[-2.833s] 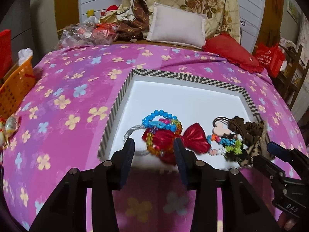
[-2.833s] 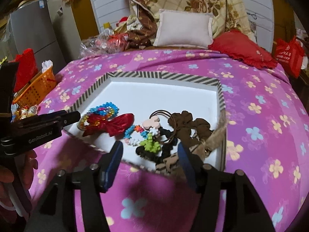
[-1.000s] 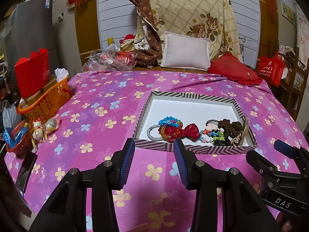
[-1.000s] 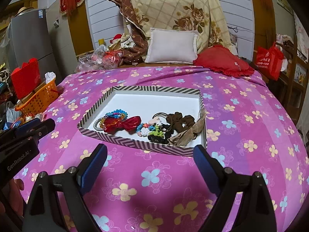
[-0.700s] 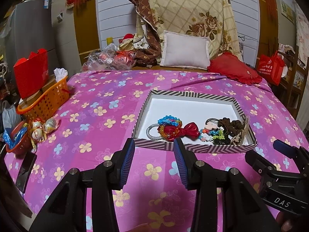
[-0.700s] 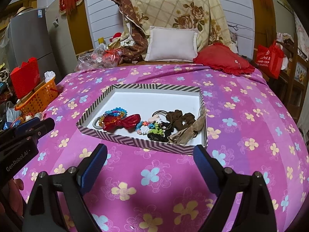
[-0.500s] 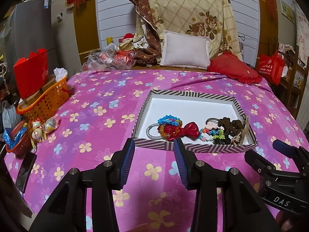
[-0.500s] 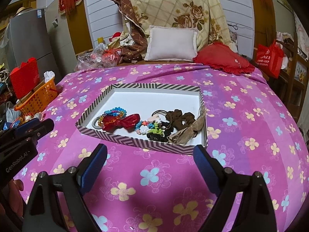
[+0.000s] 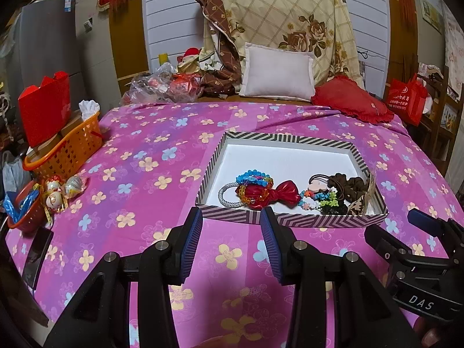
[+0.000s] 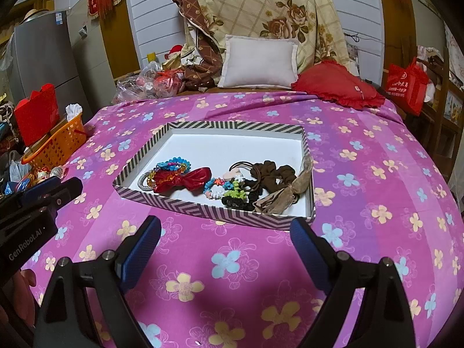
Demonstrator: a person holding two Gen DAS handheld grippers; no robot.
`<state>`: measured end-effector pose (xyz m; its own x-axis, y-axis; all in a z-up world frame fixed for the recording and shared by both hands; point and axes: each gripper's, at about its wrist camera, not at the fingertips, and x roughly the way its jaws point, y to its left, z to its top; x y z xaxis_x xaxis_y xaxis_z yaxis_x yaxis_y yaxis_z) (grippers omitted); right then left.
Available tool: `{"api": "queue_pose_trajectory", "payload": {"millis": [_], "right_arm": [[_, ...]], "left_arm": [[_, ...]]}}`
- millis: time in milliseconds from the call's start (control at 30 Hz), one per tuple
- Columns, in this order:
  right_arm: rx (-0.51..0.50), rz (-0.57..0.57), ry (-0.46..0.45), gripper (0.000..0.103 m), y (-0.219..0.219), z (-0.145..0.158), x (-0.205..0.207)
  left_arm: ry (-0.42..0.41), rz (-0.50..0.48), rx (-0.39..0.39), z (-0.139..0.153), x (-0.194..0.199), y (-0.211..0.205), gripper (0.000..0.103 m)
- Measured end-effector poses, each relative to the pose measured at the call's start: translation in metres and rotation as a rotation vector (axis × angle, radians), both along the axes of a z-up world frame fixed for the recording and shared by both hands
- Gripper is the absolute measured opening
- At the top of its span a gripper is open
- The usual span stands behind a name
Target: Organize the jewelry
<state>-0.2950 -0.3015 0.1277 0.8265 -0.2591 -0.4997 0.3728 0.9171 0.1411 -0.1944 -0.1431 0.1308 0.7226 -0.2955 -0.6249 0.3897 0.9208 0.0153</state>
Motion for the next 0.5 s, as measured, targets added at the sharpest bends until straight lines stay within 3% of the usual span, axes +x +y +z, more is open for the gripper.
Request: {"api": "queue_pose_trajectory", "payload": {"millis": [500], "right_arm": [[0.006, 0.004, 0.008, 0.093, -0.0018, -0.0031, 0.0050]], "left_arm": [[0.002, -0.003, 0.006, -0.0047, 0.0022, -0.0018, 0.034]]}}
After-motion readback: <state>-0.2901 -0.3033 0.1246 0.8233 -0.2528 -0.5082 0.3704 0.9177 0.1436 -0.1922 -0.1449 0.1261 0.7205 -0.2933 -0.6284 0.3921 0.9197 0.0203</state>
